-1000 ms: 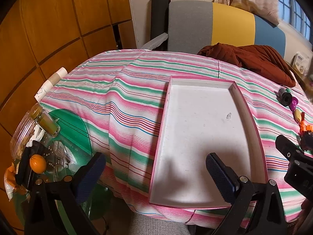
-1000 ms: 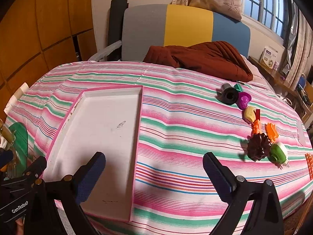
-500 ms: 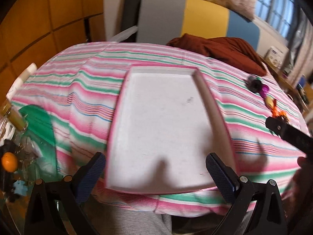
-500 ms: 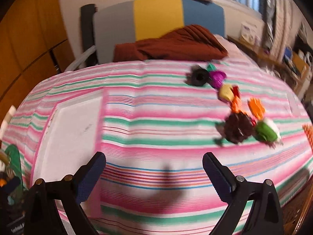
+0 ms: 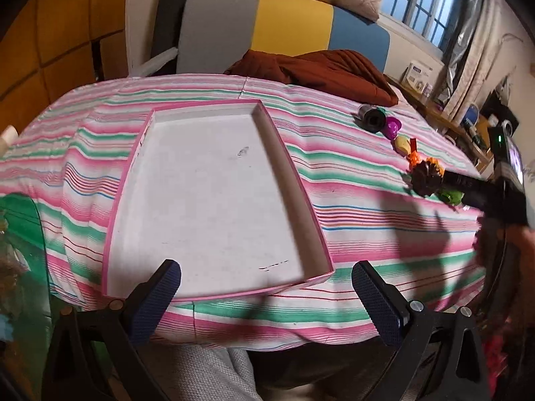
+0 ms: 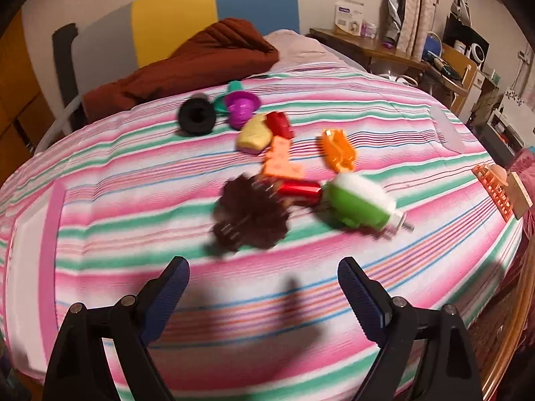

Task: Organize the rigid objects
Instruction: 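Move the left tool toward the dark brown spiky toy beside the toys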

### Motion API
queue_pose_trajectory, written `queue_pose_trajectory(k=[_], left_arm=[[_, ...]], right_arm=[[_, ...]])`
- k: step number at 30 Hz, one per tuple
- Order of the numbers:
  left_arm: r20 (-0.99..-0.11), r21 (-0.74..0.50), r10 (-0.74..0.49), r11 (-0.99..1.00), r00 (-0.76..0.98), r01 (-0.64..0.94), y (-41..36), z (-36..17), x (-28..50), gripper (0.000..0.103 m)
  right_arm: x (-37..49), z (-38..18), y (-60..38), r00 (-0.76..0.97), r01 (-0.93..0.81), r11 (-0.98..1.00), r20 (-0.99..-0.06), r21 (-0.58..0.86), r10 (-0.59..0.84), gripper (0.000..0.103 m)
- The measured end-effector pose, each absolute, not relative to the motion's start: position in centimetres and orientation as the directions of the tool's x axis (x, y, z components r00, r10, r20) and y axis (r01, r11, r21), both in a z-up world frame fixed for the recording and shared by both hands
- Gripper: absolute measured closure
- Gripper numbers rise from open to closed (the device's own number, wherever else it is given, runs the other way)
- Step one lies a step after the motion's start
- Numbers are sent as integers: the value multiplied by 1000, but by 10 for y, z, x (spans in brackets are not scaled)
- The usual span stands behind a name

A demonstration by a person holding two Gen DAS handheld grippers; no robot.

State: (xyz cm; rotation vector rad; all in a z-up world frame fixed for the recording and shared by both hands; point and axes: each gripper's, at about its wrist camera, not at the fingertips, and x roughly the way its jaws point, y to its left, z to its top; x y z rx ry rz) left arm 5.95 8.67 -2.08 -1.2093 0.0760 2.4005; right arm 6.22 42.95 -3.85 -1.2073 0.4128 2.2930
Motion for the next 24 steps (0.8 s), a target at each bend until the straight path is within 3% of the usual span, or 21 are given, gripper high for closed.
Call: queue_pose_trajectory(k=[10, 18, 20, 24], left_arm=[[-789, -169, 376, -893, -485, -417, 92, -26, 58, 0], [-774, -234, 452, -855, -444, -462, 105, -21, 53, 0], [-775, -244, 470, -840, -423, -485, 116, -20, 50, 0], [-761, -175, 450, -836, -468, -520, 147, -13, 45, 0]], right_arm=[[9, -47, 444, -502, -386, -906, -863, 174, 48, 14], [-17, -28, 457, -663, -264, -879, -736, 398, -134, 14], [-13, -19, 478, -704, -331, -847, -707, 417, -73, 14], [6, -8, 508, -677, -516, -799, -718, 308, 161, 14]])
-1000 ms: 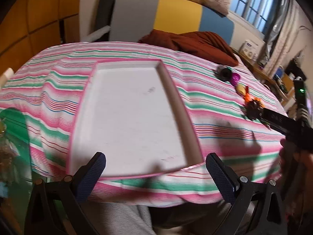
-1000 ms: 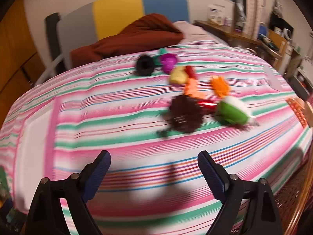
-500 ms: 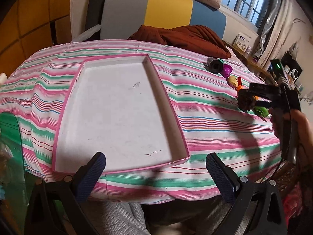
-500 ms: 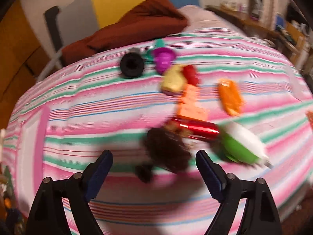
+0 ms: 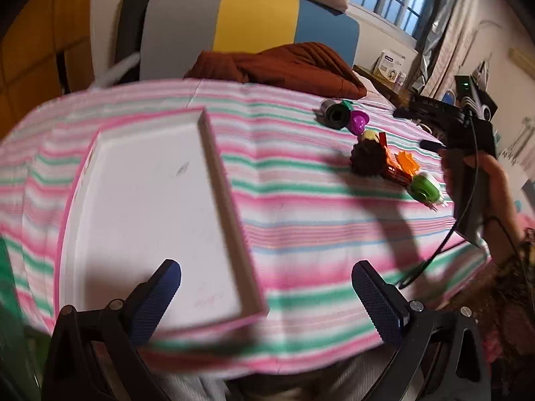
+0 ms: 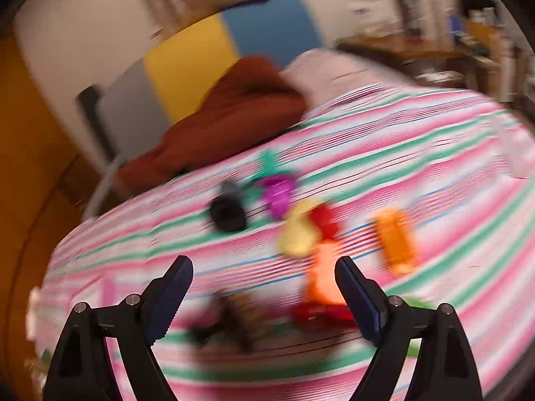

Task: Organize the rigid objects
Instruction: 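Move the left tool toward the dark brown spiky toy beside the toys, then grasp the dark brown spiky toy with the left tool and lift it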

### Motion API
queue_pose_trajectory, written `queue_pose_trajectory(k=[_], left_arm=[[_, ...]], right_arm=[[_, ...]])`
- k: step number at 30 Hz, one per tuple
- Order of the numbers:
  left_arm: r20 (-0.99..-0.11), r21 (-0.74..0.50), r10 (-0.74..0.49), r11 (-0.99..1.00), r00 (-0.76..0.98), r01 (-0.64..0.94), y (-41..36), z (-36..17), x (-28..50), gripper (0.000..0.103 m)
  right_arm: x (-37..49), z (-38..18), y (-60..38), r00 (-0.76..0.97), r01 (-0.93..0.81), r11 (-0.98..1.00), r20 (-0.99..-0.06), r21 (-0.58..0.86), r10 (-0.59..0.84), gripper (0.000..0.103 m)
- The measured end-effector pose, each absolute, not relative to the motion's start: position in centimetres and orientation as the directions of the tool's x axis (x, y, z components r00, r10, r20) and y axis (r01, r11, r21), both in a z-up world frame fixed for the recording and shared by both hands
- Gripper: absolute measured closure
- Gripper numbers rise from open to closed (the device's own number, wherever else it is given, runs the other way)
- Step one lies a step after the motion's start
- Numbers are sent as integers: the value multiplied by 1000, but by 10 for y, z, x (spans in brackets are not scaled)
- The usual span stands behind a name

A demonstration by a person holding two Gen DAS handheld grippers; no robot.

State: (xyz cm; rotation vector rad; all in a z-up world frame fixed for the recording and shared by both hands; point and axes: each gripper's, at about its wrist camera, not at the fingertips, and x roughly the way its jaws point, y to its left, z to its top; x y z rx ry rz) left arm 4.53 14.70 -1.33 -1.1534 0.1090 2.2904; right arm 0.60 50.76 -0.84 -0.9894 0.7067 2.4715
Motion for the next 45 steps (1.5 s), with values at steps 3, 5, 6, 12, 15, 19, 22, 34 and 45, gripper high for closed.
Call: queue_pose_trajectory(k=[3, 5, 6, 12, 15, 19, 22, 34, 45], left_arm=[[-744, -151, 471, -810, -475, -567, 182, -11, 39, 0], [-734, -164, 498, -790, -462, -591, 208, -11, 30, 0], [-728, -178, 512, -783, -455, -596, 222, -12, 24, 0], [-695, -479, 640, -752, -328, -453, 269, -43, -22, 0], [-699, -610, 666, -745, -261, -270, 282, -71, -45, 0], [-679, -583, 662, -749, -316, -316, 304, -60, -48, 0], [-697, -530, 637, -767, -328, -363, 324, -57, -49, 5], [-688, -415, 598, -788, -410, -454, 344, -66, -54, 49], [-679, -362, 619, -750, -394, -554, 346, -58, -52, 79]], right_arm=[[17, -8, 518, -630, -595, -764, -736, 251, 248, 14], [19, -11, 522, -600, -625, -748, -751, 224, 275, 14], [20, -12, 522, -592, -630, -744, -756, 221, 277, 14], [21, -10, 521, -573, -648, -740, -756, 182, 316, 14], [24, -8, 528, -558, -666, -727, -758, 167, 337, 14], [27, -13, 541, -547, -691, -693, -776, 206, 315, 14], [29, -15, 545, -552, -697, -676, -781, 239, 292, 14], [29, -15, 547, -559, -694, -669, -785, 267, 266, 14], [30, -17, 550, -550, -703, -658, -794, 271, 261, 14]])
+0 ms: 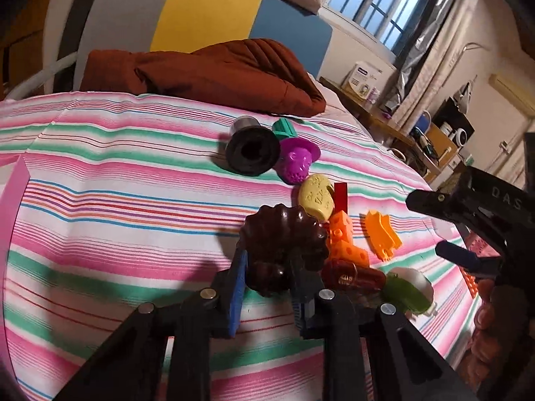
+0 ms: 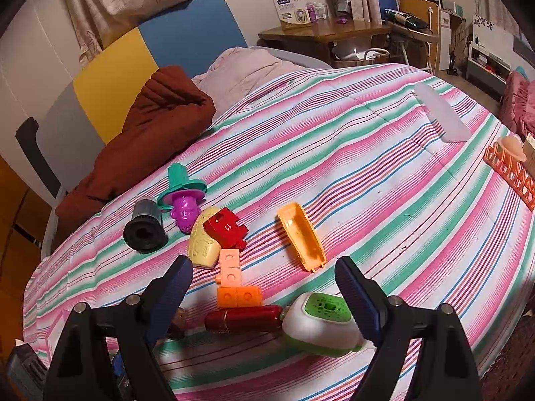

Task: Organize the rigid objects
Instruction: 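Grasp the dark brown spiky toy with the left tool and lift it, then carry the brown spiky toy into the white tray and open the left tool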

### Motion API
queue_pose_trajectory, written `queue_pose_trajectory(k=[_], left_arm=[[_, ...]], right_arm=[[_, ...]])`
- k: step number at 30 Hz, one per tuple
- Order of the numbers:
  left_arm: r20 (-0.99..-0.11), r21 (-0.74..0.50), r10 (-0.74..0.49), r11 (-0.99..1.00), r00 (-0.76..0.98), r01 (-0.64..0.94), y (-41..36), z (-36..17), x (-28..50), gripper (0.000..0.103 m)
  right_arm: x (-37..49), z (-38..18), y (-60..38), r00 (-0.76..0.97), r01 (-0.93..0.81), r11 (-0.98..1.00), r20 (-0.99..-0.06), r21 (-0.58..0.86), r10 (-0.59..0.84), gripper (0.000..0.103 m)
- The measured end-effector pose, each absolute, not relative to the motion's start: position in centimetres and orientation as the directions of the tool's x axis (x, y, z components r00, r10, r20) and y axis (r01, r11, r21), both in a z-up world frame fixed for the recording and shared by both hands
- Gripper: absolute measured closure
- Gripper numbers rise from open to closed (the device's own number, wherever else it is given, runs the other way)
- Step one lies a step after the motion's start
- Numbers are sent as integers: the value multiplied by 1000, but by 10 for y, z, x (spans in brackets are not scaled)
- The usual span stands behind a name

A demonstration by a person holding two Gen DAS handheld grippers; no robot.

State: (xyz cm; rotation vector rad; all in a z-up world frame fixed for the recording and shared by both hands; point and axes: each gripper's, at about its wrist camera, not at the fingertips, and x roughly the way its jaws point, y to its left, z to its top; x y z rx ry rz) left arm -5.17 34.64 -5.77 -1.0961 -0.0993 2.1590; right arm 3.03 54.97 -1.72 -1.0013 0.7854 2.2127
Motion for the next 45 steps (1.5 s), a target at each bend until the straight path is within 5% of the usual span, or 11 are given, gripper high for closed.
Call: queue_pose_trajectory(k=[18, 41, 45], left_arm=[[-675, -151, 565, -735, -474, -661, 335, -36, -20, 79], [-635, -301, 632, -733, -445, -610, 267, -27, -5, 86], [-613, -309, 630, -746, -477, -589, 245, -17, -6, 86]], right_arm=[[30, -19, 546, -537, -704, -665, -800, 249, 269, 14], [13, -13, 513, -620, -545, -791, -768, 278, 158, 15], [1, -19, 483, -583, -464, -868, -798, 175, 151, 25]])
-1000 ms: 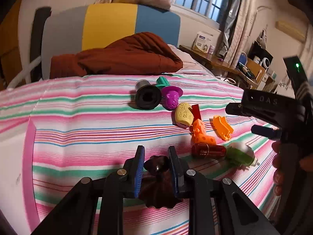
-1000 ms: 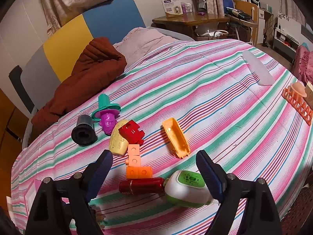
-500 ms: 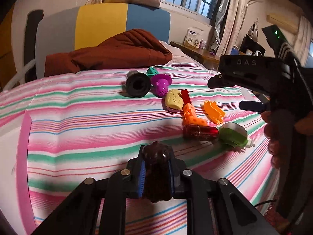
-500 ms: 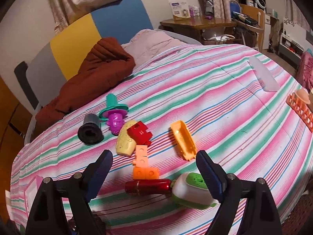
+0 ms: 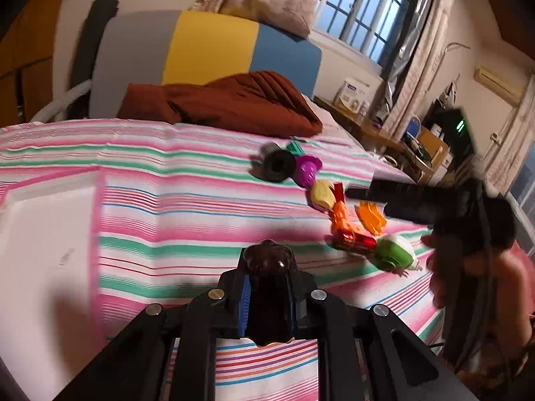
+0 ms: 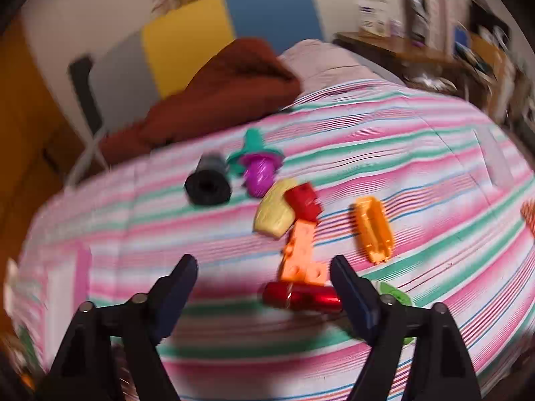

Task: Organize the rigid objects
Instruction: 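Carry the brown spiky toy into the white tray and open the left tool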

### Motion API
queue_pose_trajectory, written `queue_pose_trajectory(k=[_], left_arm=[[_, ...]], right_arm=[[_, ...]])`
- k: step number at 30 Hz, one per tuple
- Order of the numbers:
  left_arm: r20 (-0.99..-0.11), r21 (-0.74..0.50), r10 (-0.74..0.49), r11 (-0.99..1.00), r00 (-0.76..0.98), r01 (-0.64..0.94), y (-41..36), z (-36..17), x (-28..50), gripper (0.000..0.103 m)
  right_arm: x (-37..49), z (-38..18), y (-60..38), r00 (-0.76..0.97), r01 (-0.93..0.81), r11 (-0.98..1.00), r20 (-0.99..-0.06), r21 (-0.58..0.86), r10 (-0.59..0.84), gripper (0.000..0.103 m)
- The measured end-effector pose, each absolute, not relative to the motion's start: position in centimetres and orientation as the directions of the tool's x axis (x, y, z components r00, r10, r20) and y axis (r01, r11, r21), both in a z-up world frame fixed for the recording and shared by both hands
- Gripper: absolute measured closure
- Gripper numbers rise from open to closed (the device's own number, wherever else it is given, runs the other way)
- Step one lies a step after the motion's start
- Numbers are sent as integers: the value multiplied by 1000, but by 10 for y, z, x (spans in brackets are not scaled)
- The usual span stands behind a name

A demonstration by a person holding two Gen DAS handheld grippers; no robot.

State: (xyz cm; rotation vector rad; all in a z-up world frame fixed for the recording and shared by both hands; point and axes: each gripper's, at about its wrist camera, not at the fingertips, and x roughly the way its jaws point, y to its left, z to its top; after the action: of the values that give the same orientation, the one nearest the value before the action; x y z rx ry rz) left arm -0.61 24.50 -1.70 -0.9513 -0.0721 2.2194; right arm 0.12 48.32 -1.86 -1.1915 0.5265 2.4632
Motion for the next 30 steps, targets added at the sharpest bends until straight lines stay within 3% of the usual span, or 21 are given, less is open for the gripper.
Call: queue_pose_trajectory(k=[5, 10, 19, 30], left_arm=[[-578, -287, 604, -780, -549, -556, 210, -2, -12, 86], [-579, -259, 541, -832, -610, -491, 172, -3, -31, 86], [-619, -285, 436, -900, -653, -330, 106, -22, -68, 86], [-702, -283, 333, -941, -630, -183, 58, -44, -123, 86]], right_arm=[[-15, -51, 455, -410, -428, -903, -886, -24, 218, 39], [-21, -69, 450, -326, -409, -905, -909, -114, 261, 40], [-18, -80, 464, -320, -427, -903, -941, 39, 110, 60], [-19, -77, 443, -358, -335, -942, -924, -6, 133, 88]])
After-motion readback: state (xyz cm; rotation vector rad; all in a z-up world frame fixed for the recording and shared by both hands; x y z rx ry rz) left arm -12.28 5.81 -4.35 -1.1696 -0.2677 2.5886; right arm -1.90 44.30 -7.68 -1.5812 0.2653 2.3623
